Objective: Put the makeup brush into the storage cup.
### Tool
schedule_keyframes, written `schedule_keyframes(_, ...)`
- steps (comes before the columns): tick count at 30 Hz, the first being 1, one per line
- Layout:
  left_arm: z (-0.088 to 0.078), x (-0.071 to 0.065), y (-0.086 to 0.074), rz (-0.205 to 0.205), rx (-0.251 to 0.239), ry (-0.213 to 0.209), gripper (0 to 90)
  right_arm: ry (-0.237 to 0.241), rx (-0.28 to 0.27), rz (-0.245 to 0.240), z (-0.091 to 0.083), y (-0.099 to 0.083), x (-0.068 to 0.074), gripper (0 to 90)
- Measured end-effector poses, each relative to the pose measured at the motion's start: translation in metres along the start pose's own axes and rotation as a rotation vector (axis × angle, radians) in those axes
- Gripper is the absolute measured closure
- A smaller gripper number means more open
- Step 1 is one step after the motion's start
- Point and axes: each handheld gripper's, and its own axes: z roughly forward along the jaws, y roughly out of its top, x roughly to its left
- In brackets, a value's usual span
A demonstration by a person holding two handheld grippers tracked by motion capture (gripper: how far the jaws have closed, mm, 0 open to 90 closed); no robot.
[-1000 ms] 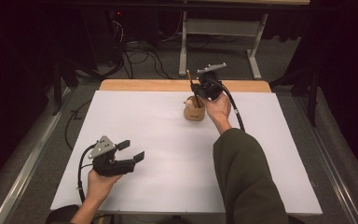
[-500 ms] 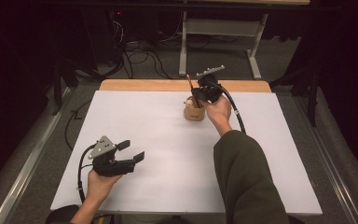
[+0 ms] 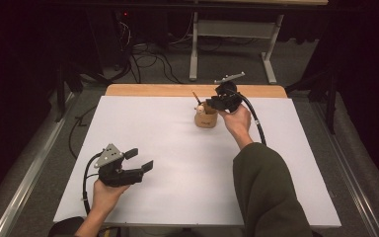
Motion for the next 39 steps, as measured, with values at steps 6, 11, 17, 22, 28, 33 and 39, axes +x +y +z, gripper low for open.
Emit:
schedule_keyframes(6, 0.000, 0.001, 0.000, -0.005, -0.006, 0.007, 24.5, 0.007, -0.019, 0.007, -0.008, -0.005, -0.003, 64.0)
schedule_keyframes(11, 0.000, 0.001, 0.000, -0.005, -0.004, 0.006, 24.6, 0.003, -0.020, 0.028, -0.012, -0.009, -0.005, 58.8)
schedule_keyframes(17, -0.001, 0.002, 0.000, -0.008, -0.006, 0.008, 24.6, 0.009, -0.019, 0.030, -0.016, -0.009, -0.004, 50.0)
schedule_keyframes(22, 0.000, 0.001, 0.000, -0.008, -0.007, 0.004, 24.6, 0.022, -0.012, 0.039, -0.018, -0.010, -0.003, 47.1)
schedule_keyframes(28, -0.001, 0.000, 0.000, -0.008, -0.010, 0.007, 24.6, 0.027, -0.031, 0.041, -0.023, -0.013, 0.000, 45.2)
schedule_keyframes(33, 0.001, 0.000, 0.000, -0.002, -0.002, 0.006, 24.6, 0.032, -0.039, 0.029, -0.028, -0.016, 0.000, 44.5)
schedule_keyframes(39, 0.000, 0.001, 0.000, -0.006, -0.006, 0.008, 24.6, 0.032, -0.044, 0.033, -0.032, -0.017, -0.001, 43.5)
